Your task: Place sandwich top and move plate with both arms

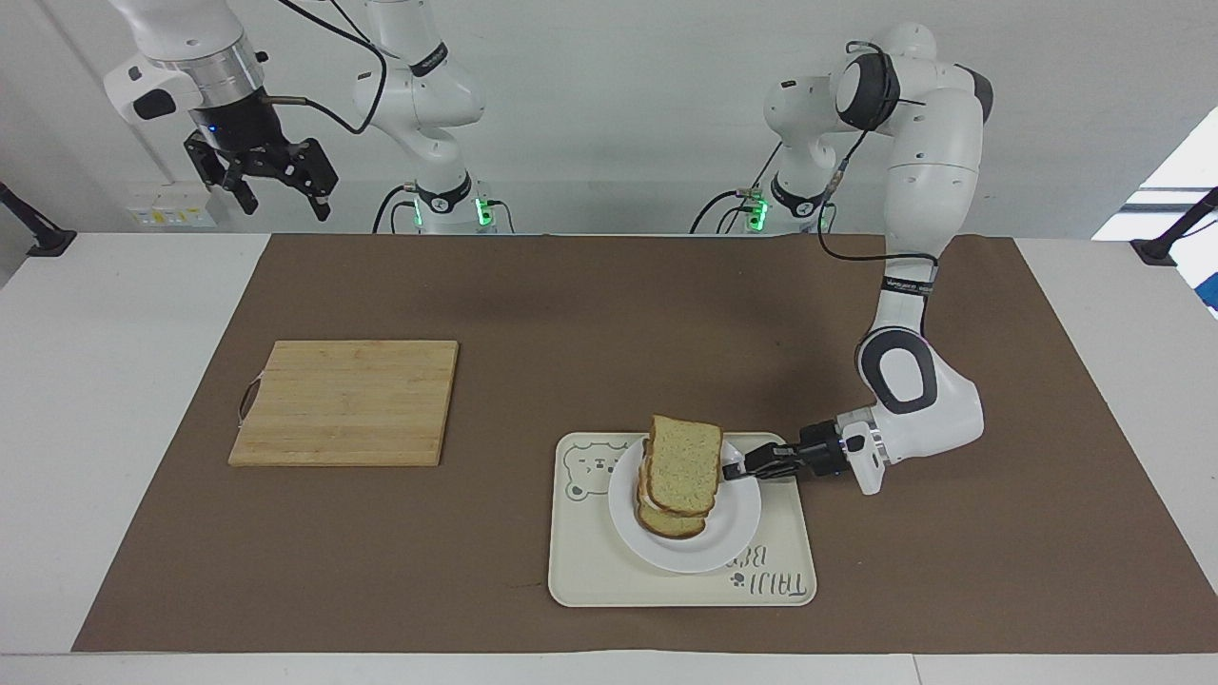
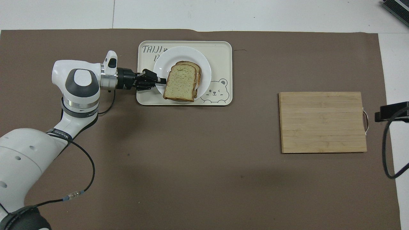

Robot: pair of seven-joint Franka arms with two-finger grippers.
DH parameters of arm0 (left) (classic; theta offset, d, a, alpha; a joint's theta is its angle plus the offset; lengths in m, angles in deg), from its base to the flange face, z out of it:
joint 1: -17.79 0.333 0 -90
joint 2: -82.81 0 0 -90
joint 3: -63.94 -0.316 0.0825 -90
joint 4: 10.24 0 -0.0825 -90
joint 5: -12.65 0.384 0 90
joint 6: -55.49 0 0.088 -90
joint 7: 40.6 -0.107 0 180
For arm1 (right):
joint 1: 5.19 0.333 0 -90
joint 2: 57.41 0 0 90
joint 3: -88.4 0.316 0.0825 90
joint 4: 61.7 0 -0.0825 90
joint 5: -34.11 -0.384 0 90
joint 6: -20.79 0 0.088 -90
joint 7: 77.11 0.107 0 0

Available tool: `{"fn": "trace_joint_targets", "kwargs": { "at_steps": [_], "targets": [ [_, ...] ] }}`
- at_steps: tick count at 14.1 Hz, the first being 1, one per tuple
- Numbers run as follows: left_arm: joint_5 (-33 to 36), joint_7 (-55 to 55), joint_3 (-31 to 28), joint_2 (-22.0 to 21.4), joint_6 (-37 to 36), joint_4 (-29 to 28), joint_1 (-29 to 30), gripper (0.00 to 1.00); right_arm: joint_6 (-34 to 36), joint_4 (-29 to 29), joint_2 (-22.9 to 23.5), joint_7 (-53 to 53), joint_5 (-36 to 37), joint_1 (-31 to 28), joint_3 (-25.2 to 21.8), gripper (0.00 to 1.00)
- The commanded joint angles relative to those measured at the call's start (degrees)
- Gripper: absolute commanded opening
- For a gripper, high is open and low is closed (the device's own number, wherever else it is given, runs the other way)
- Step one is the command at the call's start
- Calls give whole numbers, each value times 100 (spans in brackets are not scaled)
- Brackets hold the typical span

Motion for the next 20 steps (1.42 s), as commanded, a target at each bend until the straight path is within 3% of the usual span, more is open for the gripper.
{"fn": "trace_joint_targets", "kwargs": {
  "at_steps": [1, 7, 12, 16, 20],
  "targets": [
    [-68, -90, 105, 79, -115, 128, 160, 100, -22, -12, -40, 17, -99, -57, 32, 100],
    [45, 138, 61, -289, -132, 119, 275, 100, -22, -12, -40, 25, -99, -57, 32, 100],
    [1161, 1648, 26, -878, -1, 128, 160, 100, -22, -12, -40, 25, -99, -57, 32, 100],
    [3108, 3046, 26, -1405, 149, 128, 11, 100, -22, -12, -40, 17, -99, -57, 32, 100],
    [4823, 3127, 26, -1853, -429, 75, 89, 100, -22, -12, -40, 17, -99, -57, 32, 100]
  ]
}}
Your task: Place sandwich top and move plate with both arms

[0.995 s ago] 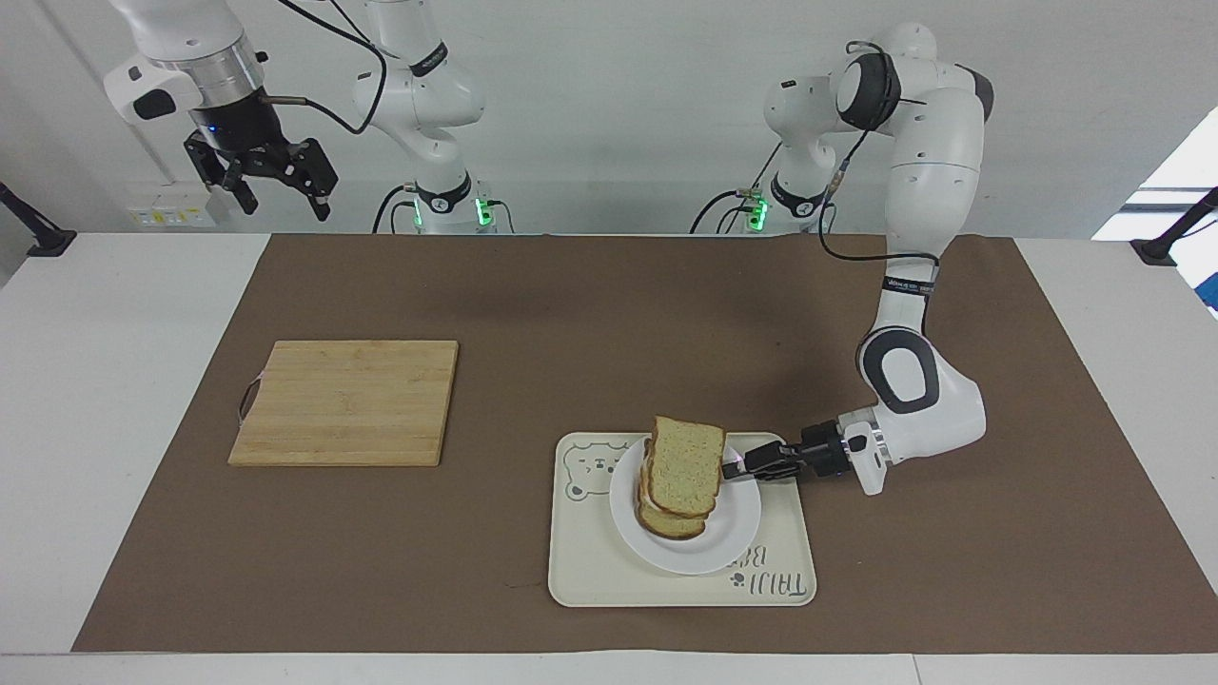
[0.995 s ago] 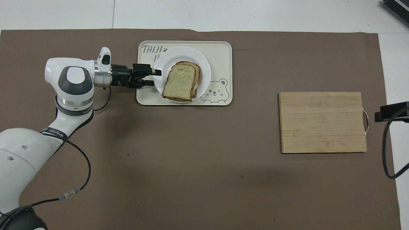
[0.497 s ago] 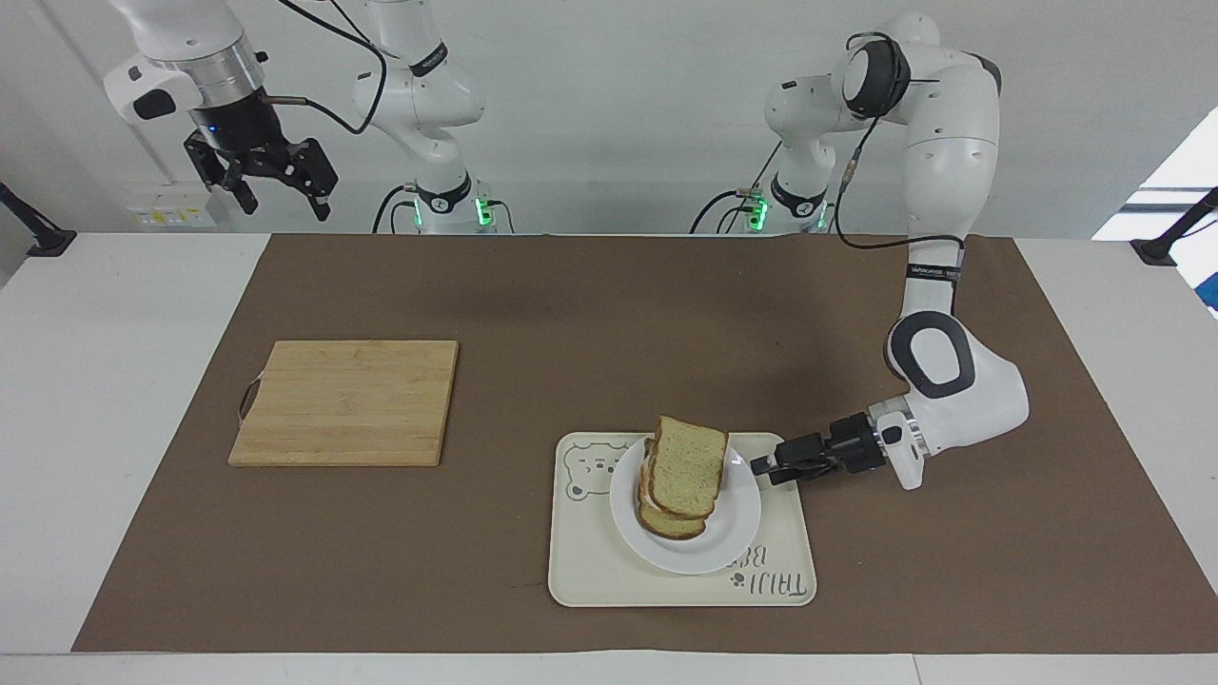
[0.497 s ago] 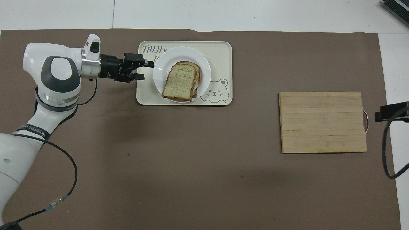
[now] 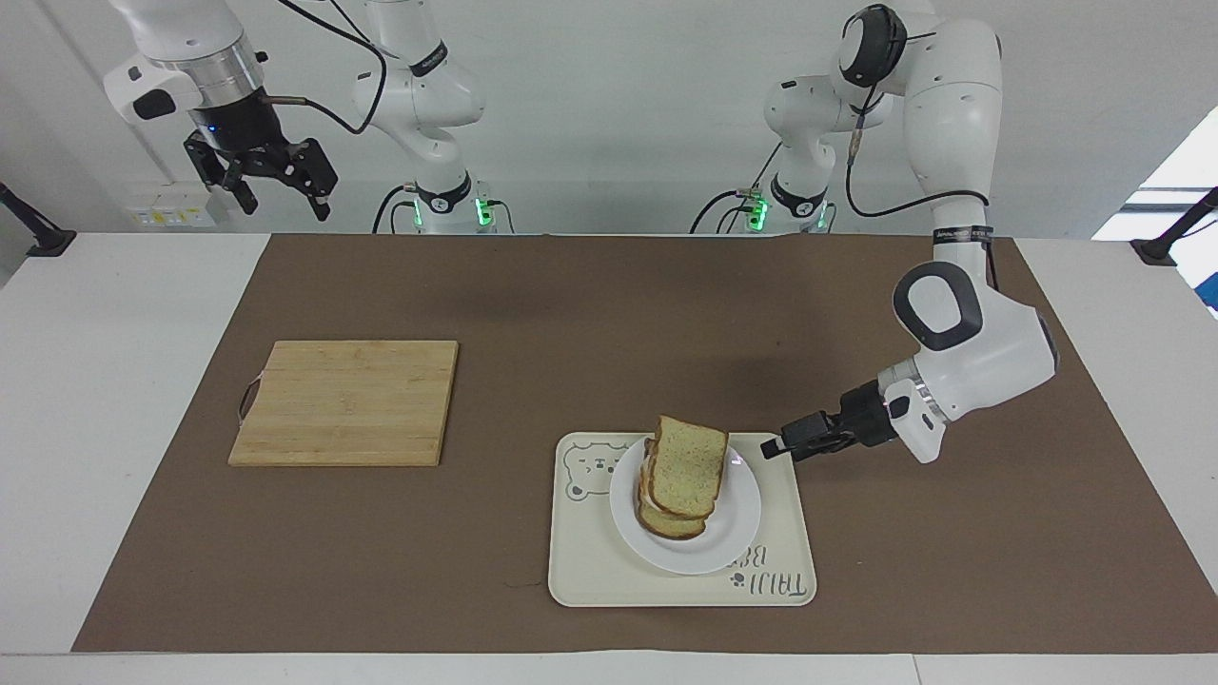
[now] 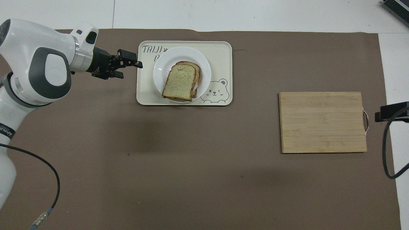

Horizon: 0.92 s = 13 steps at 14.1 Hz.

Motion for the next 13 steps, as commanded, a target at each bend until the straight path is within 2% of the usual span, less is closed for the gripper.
{"fn": "trace_joint_targets", "kwargs": {
  "at_steps": [1, 3, 5, 8, 10, 13],
  "targets": [
    [759, 94, -75, -417, -462, -131, 53, 100, -22, -12, -40, 17, -99, -57, 32, 100],
    [909, 77, -127, -699, -909, -175, 211, 100, -22, -12, -40, 17, -99, -57, 32, 100],
    [1609, 94, -189, -901, -1148, -175, 212, 100, -22, -12, -40, 17, -99, -57, 32, 100],
    [2209, 77, -224, -1165, -1569, -184, 247, 100, -22, -12, -40, 17, -99, -57, 32, 100],
    [2386, 86, -224, -1445, -1947, -184, 264, 100, -22, -12, -40, 25, -99, -57, 32, 100],
    [2395, 33, -224, -1622, -2062, -184, 326, 100, -22, -12, -40, 17, -99, -57, 32, 100]
  ]
}}
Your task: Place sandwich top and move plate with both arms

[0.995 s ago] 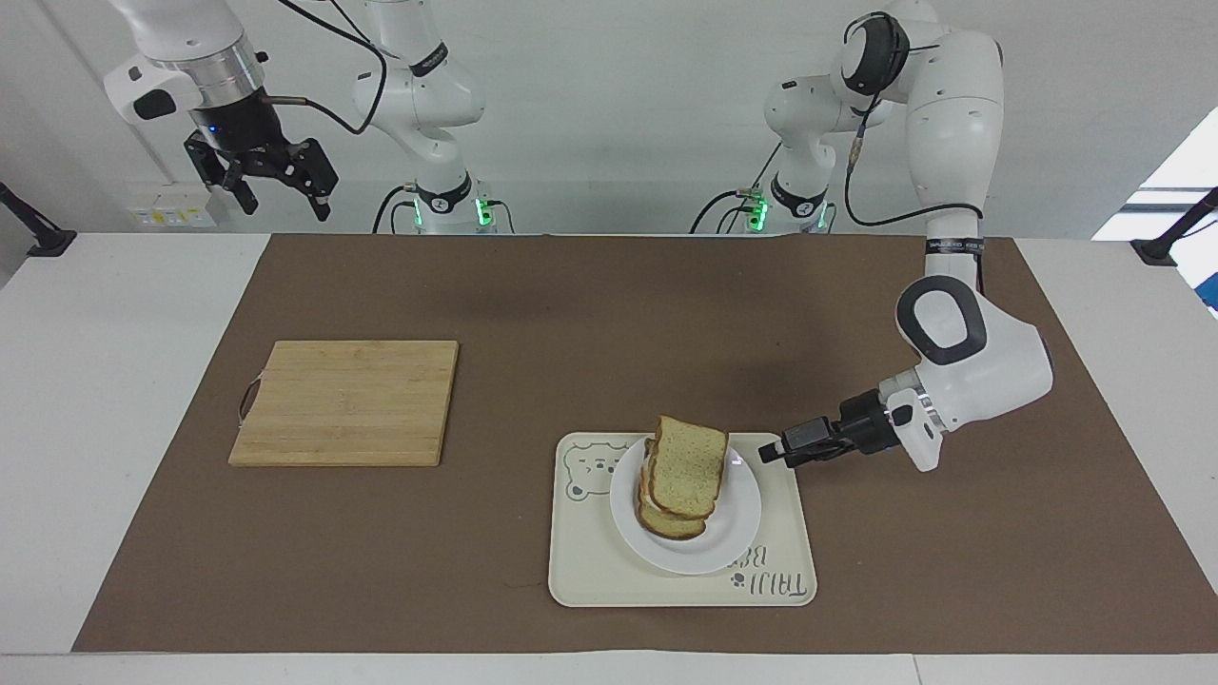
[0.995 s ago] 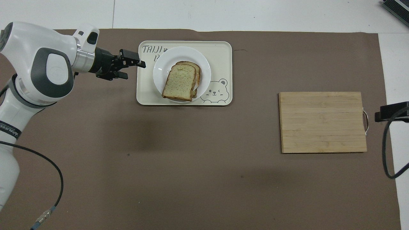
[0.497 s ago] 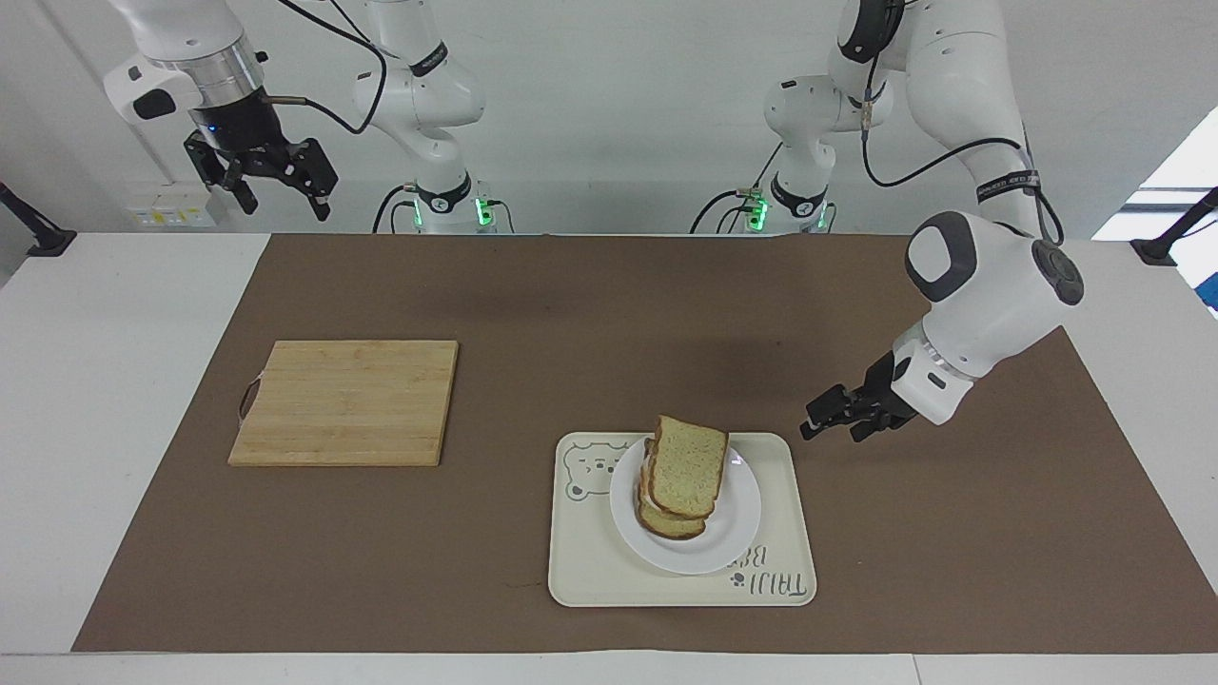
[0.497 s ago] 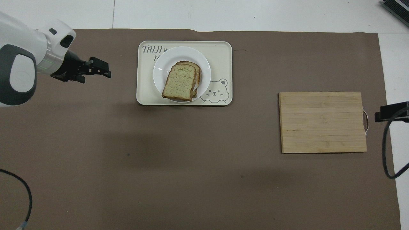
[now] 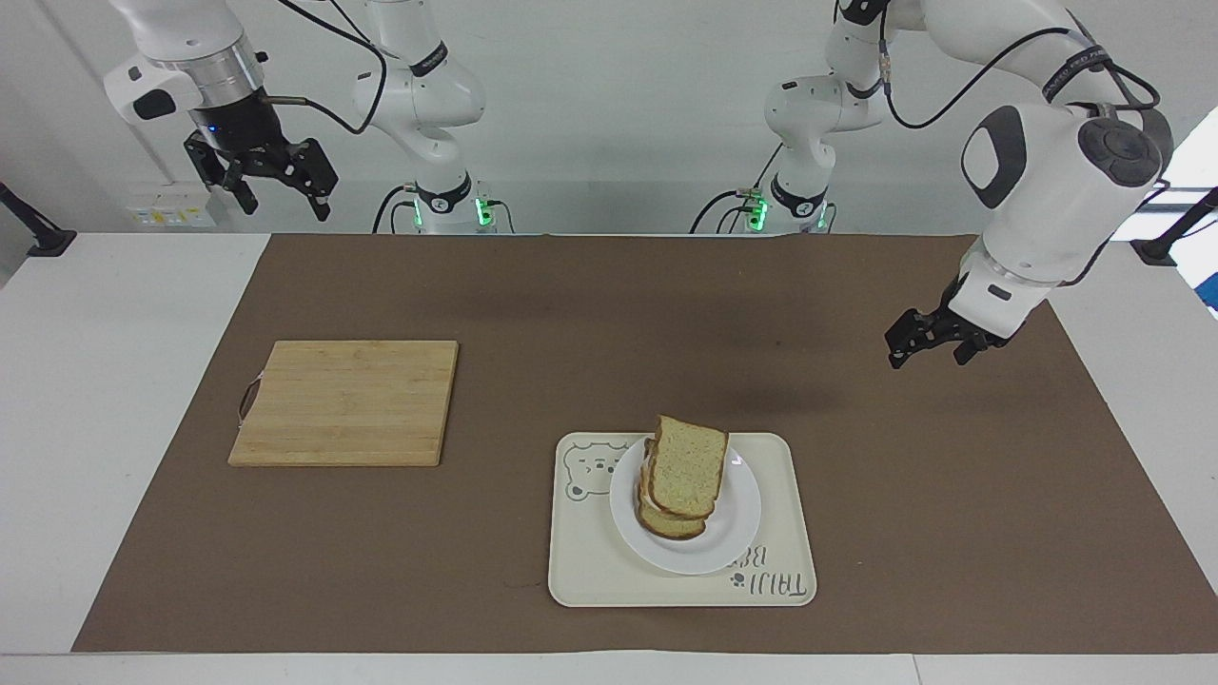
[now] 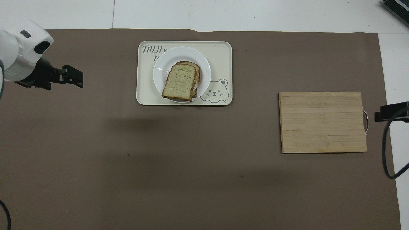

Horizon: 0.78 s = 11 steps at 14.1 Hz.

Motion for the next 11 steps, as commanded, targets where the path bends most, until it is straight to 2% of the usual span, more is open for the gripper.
{"fn": "trace_joint_targets", "kwargs": {
  "at_steps": [1, 4, 8, 11],
  "targets": [
    [124, -42, 31, -293, -264, -163, 81, 100, -22, -12, -40, 17, -99, -57, 32, 100],
    [98, -420, -319, -521, -554, -110, -102, 100, -22, -12, -40, 17, -99, -57, 32, 100],
    [36, -597, -1075, -917, -906, -128, -858, 100, -22, -12, -40, 17, -99, -57, 32, 100],
    [19, -781, -1094, -1181, -1169, -172, -850, 100, -22, -12, -40, 17, -99, -57, 32, 100]
  ]
}}
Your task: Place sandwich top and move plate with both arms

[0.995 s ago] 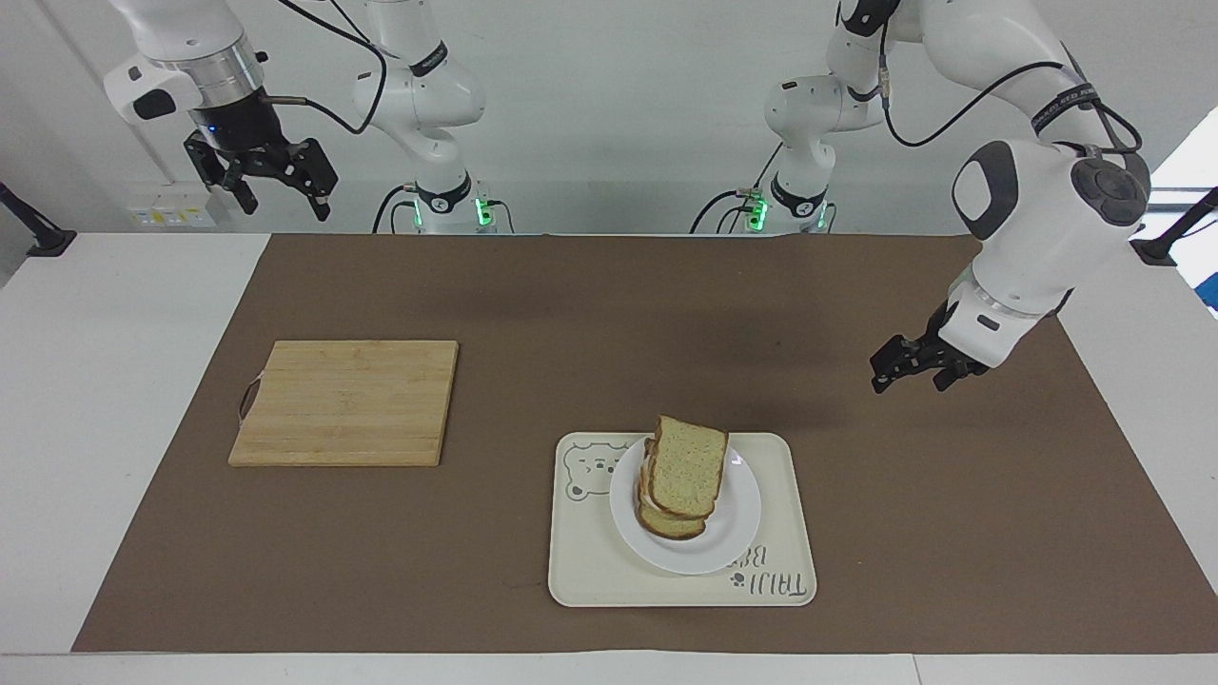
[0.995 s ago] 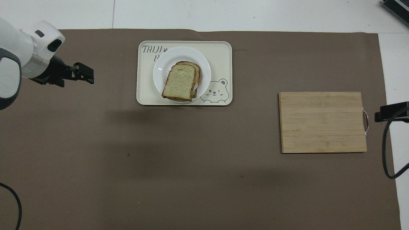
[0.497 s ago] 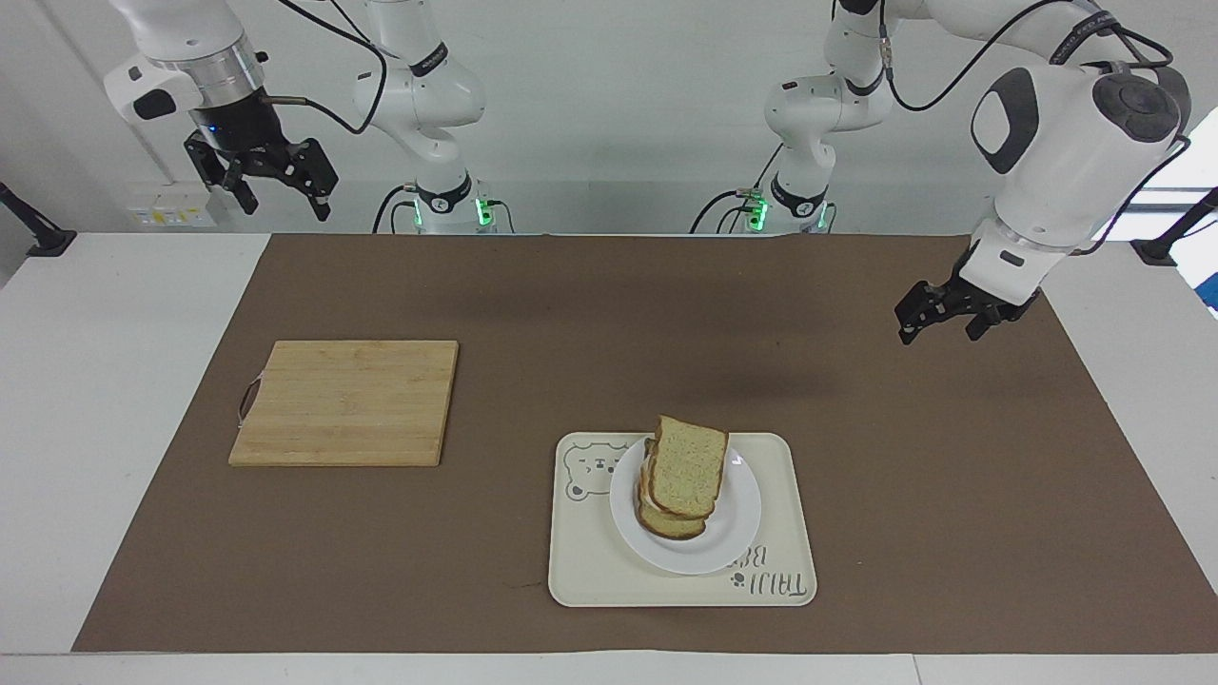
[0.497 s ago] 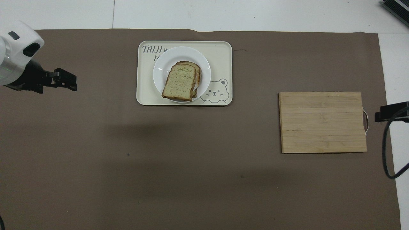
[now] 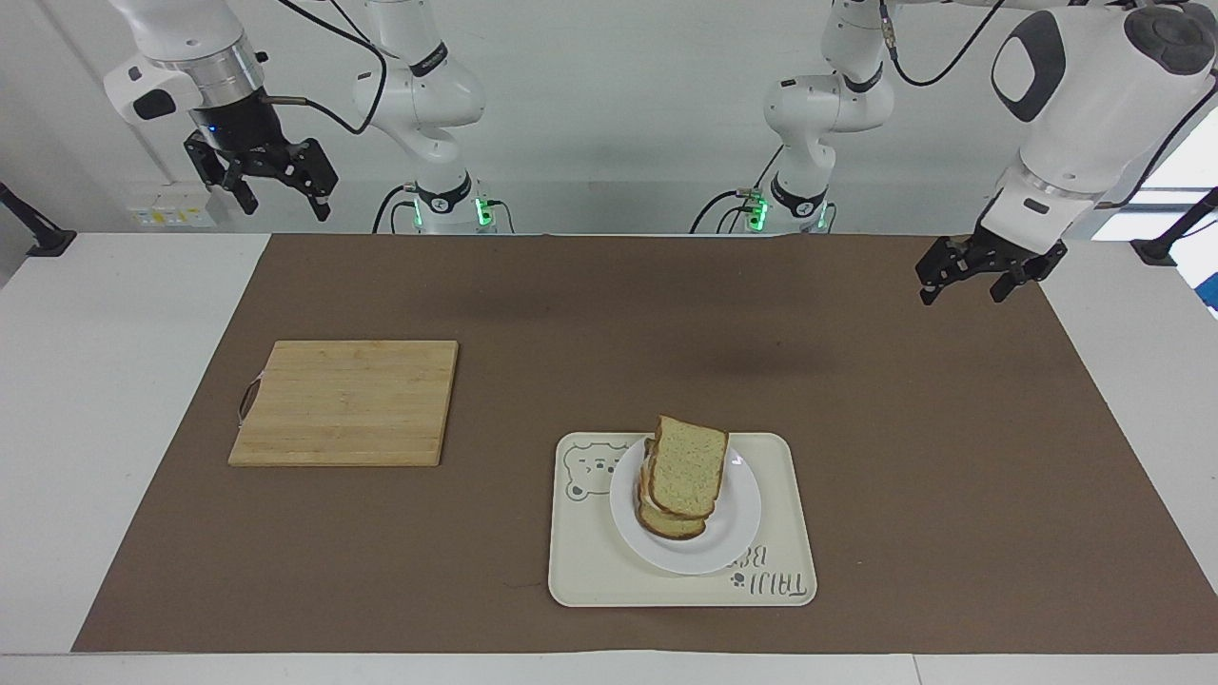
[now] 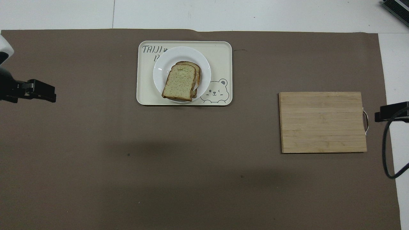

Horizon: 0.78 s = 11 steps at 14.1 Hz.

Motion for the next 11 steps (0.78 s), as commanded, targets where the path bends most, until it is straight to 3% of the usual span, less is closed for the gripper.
{"fn": "trace_joint_targets", "kwargs": {
  "at_steps": [1, 11],
  "targets": [
    [21, -153, -155, -243, -179, -177, -132, 100, -22, -12, -40, 17, -99, -57, 32, 100],
    [-181, -162, -172, -243, -100, -186, -61, 100, -22, -12, -40, 17, -99, -57, 32, 100]
  ]
}}
